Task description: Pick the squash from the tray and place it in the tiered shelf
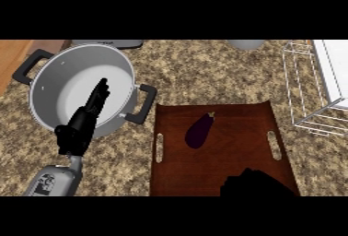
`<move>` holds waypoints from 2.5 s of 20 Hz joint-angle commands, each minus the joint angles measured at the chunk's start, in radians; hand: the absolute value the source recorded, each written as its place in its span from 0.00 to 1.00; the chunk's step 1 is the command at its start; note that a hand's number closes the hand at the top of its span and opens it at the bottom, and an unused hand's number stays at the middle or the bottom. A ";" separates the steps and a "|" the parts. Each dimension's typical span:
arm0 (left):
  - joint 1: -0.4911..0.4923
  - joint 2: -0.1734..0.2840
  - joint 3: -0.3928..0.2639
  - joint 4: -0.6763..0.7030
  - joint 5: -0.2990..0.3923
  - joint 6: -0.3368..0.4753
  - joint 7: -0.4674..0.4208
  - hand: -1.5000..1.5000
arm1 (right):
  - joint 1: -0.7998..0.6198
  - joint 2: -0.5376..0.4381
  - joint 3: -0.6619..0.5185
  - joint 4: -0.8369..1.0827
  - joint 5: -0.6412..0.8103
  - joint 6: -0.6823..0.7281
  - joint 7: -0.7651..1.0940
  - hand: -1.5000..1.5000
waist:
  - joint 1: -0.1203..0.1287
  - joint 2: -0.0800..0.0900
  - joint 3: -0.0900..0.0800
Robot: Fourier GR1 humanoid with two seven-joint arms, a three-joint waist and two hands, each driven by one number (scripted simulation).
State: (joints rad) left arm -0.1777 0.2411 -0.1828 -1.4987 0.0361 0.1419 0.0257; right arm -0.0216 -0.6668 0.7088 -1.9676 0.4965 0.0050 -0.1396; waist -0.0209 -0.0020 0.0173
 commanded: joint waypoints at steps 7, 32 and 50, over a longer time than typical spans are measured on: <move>0.042 0.004 0.023 -0.008 -0.002 0.025 0.009 0.50 | 0.003 -0.208 -0.374 -0.048 -0.377 0.053 -0.286 1.00 | -0.053 0.014 -0.005; -0.026 -0.056 -0.052 0.049 -0.038 -0.011 -0.009 0.50 | -0.260 -0.648 -1.039 0.950 -0.925 0.653 -0.783 1.00 | 0.086 0.035 -0.011; -0.063 -0.063 -0.039 0.074 -0.046 -0.030 0.007 0.50 | -0.516 -0.443 -0.842 1.074 -0.891 0.623 -0.797 1.00 | 0.096 0.025 -0.015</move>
State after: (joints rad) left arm -0.2406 0.1909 -0.2146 -1.4693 -0.0030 0.1103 0.0328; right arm -0.4854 -1.1718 -0.1659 -0.9224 -0.3105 0.3919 -0.8897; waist 0.0758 0.0178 0.0068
